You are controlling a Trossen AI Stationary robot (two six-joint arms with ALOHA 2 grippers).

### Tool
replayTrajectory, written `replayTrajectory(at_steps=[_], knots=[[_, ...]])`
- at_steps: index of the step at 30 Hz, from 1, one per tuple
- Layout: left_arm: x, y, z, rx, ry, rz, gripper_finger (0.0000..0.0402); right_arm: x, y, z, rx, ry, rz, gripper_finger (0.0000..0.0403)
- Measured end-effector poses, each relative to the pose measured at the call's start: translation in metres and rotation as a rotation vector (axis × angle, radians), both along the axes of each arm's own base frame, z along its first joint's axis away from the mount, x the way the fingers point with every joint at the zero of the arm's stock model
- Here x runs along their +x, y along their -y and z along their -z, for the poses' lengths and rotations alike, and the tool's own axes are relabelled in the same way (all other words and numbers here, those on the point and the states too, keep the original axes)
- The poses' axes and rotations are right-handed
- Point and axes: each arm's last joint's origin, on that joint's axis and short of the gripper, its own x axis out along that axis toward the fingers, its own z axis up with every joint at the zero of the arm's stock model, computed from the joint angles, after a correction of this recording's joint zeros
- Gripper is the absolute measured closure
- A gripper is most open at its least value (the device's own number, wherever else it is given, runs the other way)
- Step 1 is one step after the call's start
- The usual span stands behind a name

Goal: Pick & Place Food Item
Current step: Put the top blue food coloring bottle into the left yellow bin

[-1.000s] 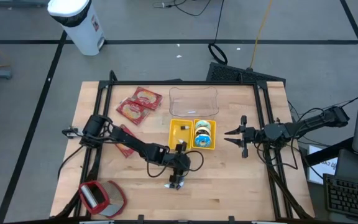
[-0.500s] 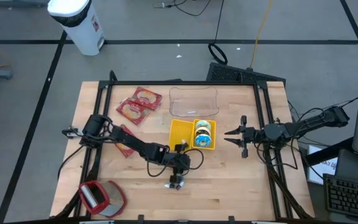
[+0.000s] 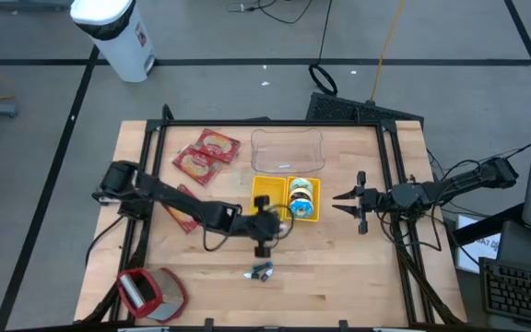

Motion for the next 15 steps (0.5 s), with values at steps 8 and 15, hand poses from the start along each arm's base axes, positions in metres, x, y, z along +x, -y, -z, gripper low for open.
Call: replayTrajectory(at_steps=[8, 15], knots=[[-0.015, -0.041, -0.041, -0.110, 0.092, -0.351, 0.0318, 0.000, 0.000, 0.000, -0.001, -0.004, 0.000, 0.0312], [-0.011, -0.078, -0.023, -0.240, 0.039, -0.537, 0.0315, 0.000, 0.000, 0.000, -0.001, -0.004, 0.000, 0.0312]])
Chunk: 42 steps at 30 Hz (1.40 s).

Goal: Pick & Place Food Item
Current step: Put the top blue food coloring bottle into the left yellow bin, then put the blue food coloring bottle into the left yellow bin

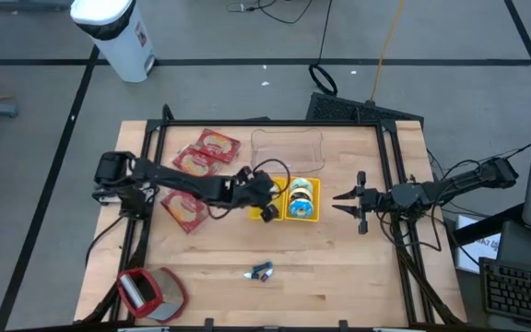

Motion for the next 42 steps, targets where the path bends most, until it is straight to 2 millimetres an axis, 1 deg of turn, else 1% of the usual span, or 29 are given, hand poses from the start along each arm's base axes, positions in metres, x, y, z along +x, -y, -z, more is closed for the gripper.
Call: replayTrajectory(at_steps=[5, 11, 16, 28, 31, 36, 39, 42], knots=[[0.006, -0.014, 0.020, -0.090, -0.032, -0.051, 0.0315, 0.001, 0.000, 0.001, -0.003, -0.010, 0.000, 0.0312], [0.011, -0.020, 0.040, -0.130, -0.070, -0.062, 0.0314, 0.001, 0.000, 0.002, -0.005, -0.015, 0.002, 0.0312], [0.011, -0.022, 0.041, -0.125, -0.073, -0.074, 0.0314, 0.001, 0.000, 0.002, -0.005, -0.015, 0.002, 0.0312], [0.011, -0.022, 0.041, -0.109, -0.083, -0.057, 0.0309, 0.001, 0.000, 0.002, -0.005, -0.015, 0.002, 0.0312], [0.010, -0.021, 0.042, -0.117, -0.100, -0.023, 0.0282, 0.001, 0.000, 0.002, -0.005, -0.015, 0.002, 0.0312], [0.009, -0.020, 0.042, -0.105, -0.129, 0.026, 0.0202, 0.001, 0.000, 0.002, -0.005, -0.015, 0.002, 0.0312], [0.010, -0.019, 0.042, -0.085, -0.146, 0.091, 0.0163, 0.001, 0.000, 0.002, -0.005, -0.015, 0.001, 0.0312], [0.009, -0.015, 0.038, -0.129, -0.143, 0.189, 0.0137, 0.001, 0.000, 0.002, -0.005, -0.015, 0.001, 0.0312]])
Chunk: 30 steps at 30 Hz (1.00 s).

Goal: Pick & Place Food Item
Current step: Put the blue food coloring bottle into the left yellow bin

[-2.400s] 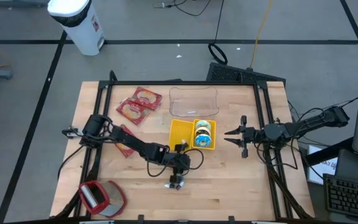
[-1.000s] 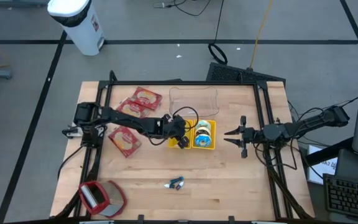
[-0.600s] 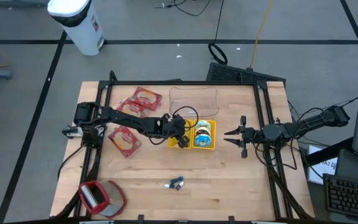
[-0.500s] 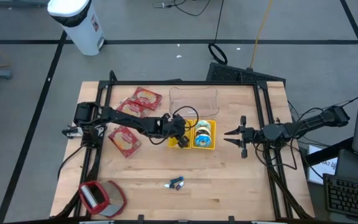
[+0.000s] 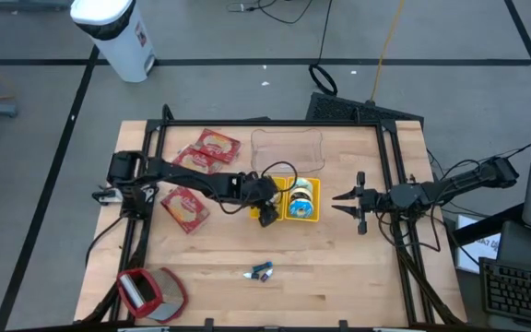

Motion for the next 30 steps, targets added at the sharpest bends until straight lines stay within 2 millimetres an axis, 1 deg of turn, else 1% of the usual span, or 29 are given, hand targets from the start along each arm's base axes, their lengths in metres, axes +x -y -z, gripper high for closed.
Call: replayTrajectory(at_steps=[4, 6, 9, 13, 16, 18, 20, 23, 26, 30], knots=[[-0.001, 0.015, -0.016, -0.088, 0.011, 0.104, 0.0121, 0.000, 0.000, 0.000, 0.000, 0.000, 0.000, 0.0312], [-0.004, 0.028, -0.027, -0.100, 0.009, 0.152, 0.0120, 0.000, 0.000, 0.000, 0.000, -0.001, 0.000, 0.0312], [-0.006, 0.056, -0.039, -0.100, -0.005, 0.264, 0.0127, 0.000, 0.000, 0.000, -0.001, -0.003, 0.000, 0.0312], [-0.013, 0.098, -0.045, -0.097, -0.010, 0.435, 0.0140, 0.001, 0.000, 0.001, -0.001, -0.005, 0.000, 0.0312], [-0.021, 0.127, -0.042, -0.089, -0.028, 0.493, 0.0149, 0.001, 0.000, 0.001, -0.002, -0.008, 0.000, 0.0312], [-0.027, 0.141, -0.040, -0.056, -0.036, 0.480, 0.0155, 0.002, 0.000, 0.001, -0.001, -0.005, 0.000, 0.0312], [-0.030, 0.152, -0.036, -0.028, -0.036, 0.440, 0.0160, 0.002, 0.000, 0.001, -0.001, -0.006, 0.000, 0.0312], [-0.033, 0.162, -0.027, 0.016, -0.053, 0.366, 0.0167, 0.002, 0.000, 0.000, 0.000, -0.001, 0.000, 0.0312], [-0.032, 0.166, -0.018, 0.003, -0.062, 0.291, 0.0173, 0.002, 0.000, -0.001, 0.010, 0.008, 0.001, 0.0312], [-0.029, 0.174, -0.001, -0.036, -0.088, 0.283, 0.0177, 0.002, 0.000, -0.001, 0.014, 0.013, 0.001, 0.0312]])
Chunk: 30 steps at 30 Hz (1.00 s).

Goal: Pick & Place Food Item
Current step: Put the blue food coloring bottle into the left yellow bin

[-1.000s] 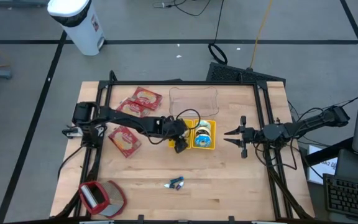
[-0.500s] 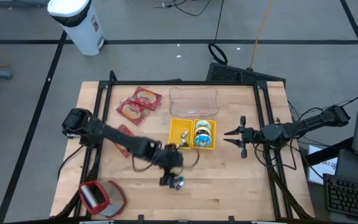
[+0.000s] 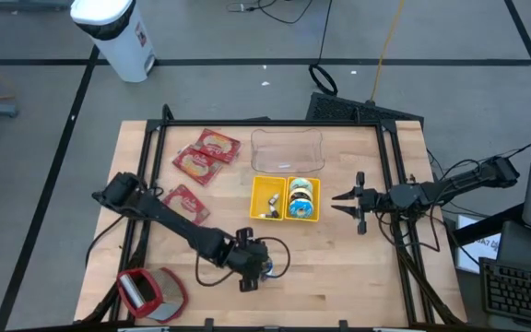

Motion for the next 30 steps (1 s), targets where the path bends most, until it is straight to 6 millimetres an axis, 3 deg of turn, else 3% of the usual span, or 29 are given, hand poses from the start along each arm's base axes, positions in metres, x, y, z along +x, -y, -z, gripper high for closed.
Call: replayTrajectory(at_steps=[9, 21, 30], knots=[[0.004, 0.007, 0.032, 0.017, -0.066, -0.004, 0.0179, 0.000, 0.000, 0.000, 0.008, -0.002, 0.000, 0.0312], [0.005, -0.002, 0.038, 0.059, -0.100, -0.022, 0.0183, 0.000, 0.000, 0.001, 0.031, -0.008, 0.003, 0.0312], [0.009, -0.009, 0.037, 0.087, -0.089, 0.030, 0.0271, 0.000, 0.000, 0.001, 0.032, -0.009, 0.002, 0.0312]])
